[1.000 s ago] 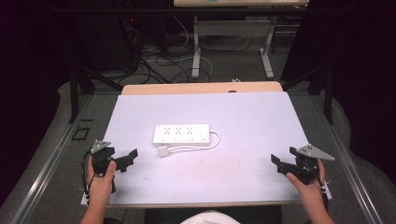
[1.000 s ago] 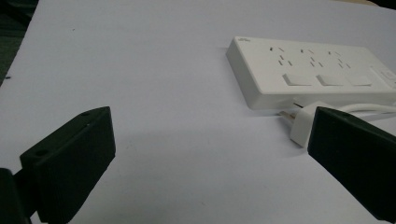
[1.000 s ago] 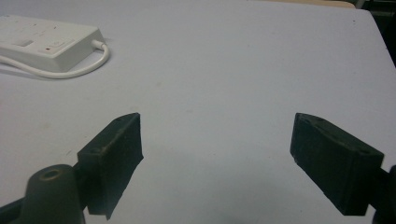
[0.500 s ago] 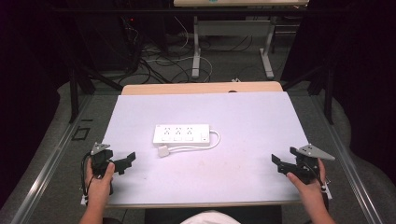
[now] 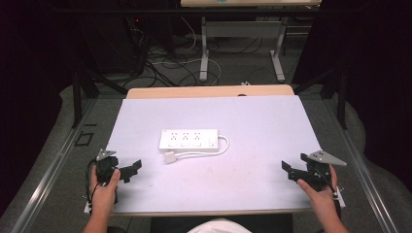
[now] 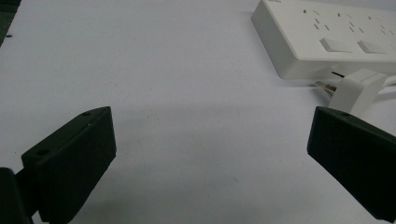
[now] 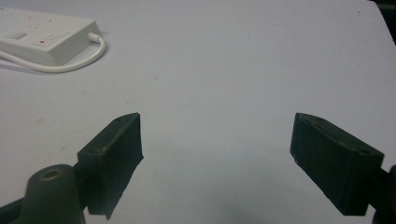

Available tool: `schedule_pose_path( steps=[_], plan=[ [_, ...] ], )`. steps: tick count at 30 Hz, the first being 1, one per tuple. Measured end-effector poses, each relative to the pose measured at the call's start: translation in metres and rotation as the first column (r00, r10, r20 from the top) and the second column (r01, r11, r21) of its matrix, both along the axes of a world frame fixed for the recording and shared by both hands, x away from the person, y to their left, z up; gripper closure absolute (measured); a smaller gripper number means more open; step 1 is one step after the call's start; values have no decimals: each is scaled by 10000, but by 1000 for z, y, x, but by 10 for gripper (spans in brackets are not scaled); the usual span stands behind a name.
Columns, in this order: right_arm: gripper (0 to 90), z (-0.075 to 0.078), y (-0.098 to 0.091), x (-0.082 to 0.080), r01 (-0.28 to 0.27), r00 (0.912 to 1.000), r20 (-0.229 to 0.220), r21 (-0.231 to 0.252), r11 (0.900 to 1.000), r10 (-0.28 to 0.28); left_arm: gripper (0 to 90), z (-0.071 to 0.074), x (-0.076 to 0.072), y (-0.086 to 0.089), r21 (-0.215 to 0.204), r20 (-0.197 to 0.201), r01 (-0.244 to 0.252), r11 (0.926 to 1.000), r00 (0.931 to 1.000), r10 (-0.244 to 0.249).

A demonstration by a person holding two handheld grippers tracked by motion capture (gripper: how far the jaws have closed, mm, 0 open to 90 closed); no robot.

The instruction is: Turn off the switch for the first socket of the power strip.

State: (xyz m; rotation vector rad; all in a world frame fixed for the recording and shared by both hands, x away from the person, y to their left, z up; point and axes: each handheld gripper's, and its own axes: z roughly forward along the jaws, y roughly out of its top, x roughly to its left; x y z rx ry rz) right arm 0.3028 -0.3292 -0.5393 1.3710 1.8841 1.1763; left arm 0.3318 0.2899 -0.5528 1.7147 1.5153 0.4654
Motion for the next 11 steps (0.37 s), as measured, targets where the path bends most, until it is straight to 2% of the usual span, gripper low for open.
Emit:
schedule_pose_path(
  steps=[1,2,5,6,11],
  plan=[
    [160,-1,0,1,20,10000,70,49,10000,-20,10,0,0,0,-15,6,2,10000,10000,-2],
    [160,0,0,0,-4,10000,-93,-21,10000,4,11,-1,0,0,-27,-12,-26,10000,10000,26],
    [160,-4,1,3,170,9997,197,110,9998,-173,11,-1,1,-1,14,-63,5,10000,10000,-5],
    [160,-2,-1,1,89,9999,-134,56,9999,-88,11,-1,1,-1,42,-84,-4,10000,10000,4],
    [160,-1,-2,1,56,9999,-148,58,10000,-55,12,-2,1,-1,60,-212,-5,10000,9998,7]
  ],
)
